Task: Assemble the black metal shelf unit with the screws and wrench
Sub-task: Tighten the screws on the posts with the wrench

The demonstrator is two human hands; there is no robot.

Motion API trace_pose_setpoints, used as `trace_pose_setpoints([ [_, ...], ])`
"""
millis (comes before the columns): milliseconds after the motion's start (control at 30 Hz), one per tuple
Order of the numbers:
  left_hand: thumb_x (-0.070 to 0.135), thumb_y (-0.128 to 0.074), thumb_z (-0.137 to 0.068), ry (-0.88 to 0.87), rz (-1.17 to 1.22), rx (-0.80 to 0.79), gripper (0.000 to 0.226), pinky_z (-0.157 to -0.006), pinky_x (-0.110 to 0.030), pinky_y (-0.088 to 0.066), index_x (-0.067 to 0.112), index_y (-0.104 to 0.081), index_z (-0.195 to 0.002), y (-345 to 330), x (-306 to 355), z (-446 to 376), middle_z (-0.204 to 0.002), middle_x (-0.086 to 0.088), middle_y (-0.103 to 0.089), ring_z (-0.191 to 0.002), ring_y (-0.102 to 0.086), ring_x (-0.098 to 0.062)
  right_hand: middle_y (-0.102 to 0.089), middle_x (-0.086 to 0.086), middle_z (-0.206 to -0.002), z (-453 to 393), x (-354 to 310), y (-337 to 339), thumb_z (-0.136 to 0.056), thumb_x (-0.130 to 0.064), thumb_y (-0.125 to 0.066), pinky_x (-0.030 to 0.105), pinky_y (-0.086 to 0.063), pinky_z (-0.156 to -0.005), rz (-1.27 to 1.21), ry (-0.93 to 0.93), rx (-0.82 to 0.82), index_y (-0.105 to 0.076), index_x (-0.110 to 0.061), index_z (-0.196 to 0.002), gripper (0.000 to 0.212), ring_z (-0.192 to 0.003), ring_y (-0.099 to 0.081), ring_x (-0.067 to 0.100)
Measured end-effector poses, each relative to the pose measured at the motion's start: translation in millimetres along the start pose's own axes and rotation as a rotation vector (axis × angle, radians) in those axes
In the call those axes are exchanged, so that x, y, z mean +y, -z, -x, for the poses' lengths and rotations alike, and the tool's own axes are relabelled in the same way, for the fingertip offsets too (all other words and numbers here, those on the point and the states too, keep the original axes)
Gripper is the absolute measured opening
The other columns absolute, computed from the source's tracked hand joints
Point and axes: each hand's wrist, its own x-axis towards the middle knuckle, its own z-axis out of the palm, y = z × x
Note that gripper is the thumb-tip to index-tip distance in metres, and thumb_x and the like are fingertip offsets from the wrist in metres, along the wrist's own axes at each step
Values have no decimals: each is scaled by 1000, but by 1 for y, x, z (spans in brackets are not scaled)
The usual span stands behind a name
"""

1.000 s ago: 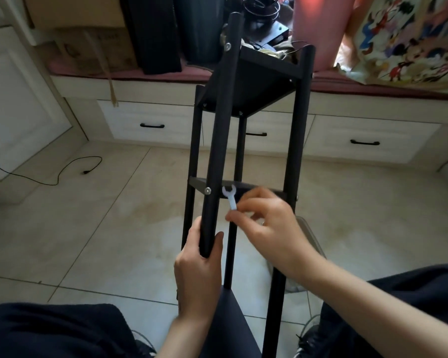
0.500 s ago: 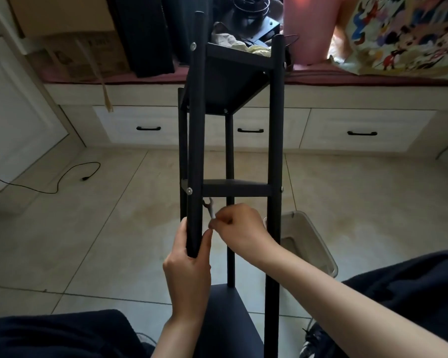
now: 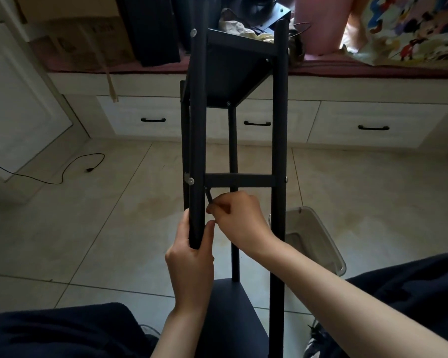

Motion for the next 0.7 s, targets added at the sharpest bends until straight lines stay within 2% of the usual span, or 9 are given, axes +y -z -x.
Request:
trace_pose_setpoints([
  [67,48,-59,-91,4,-5,-2,41,-47,-17,-44,38,-58,-130,0,-1,0,-59,2,-54,-47,-55,-14,-73,-2,-91,-1,0,1,-98,-17,-53,13,-48,-69,15,30,21,-75,-16,-95,23,-82,-65,10],
  [133,46,-60,-91,10,-4,-1,36,-47,-17,-44,42,-58,-127,1,-1,0,-60,2,-55,-47,-55,-14,-72,-3,-88,-1,-1,2,-98,-18,-52,17,-49,-68,54,52,29,-74,-17,-94,23,-79,-65,11],
  [200,48,-59,-90,16,1,1,38,-47,-19,-46,43,-57,-127,1,0,0,-61,1,-56,-47,-56,-15,-70,-2,-78,-1,-2,4,-98,-19,-52,23,-50,-61,92,71,27,-73,-17,-90,23,-67,-63,11],
  [300,50,-58,-88,25,4,4,44,-47,-20,-47,33,-60,-128,0,0,1,-63,1,-58,-48,-57,-14,-64,-4,-67,-1,-2,8,-97,-18,-52,18,-39,-52,121,97,10,-72,-16,-87,23,-55,-56,9],
  [467,52,-57,-87,21,12,14,55,-47,-14,-44,22,-61,-134,0,0,1,-67,3,-61,-51,-59,-13,-64,-3,-67,-2,0,4,-98,-20,-53,18,-42,-53,94,130,28,-72,-15,-84,24,-56,-57,10],
  [600,51,-56,-88,-8,8,11,53,-46,-15,-43,23,-61,-133,-1,2,1,-68,1,-60,-51,-57,-16,-60,-7,-60,-4,6,-6,-97,-23,-56,23,-48,-55,65,153,79,-72,-15,-78,26,-57,-57,11],
  [700,55,-54,-87,-21,0,26,53,-47,-15,-44,29,-59,-133,-1,4,1,-72,4,-61,-57,-58,-17,-60,-11,-61,-4,12,-13,-97,-22,-58,16,-48,-61,15,177,125,-72,-16,-75,26,-62,-58,9],
])
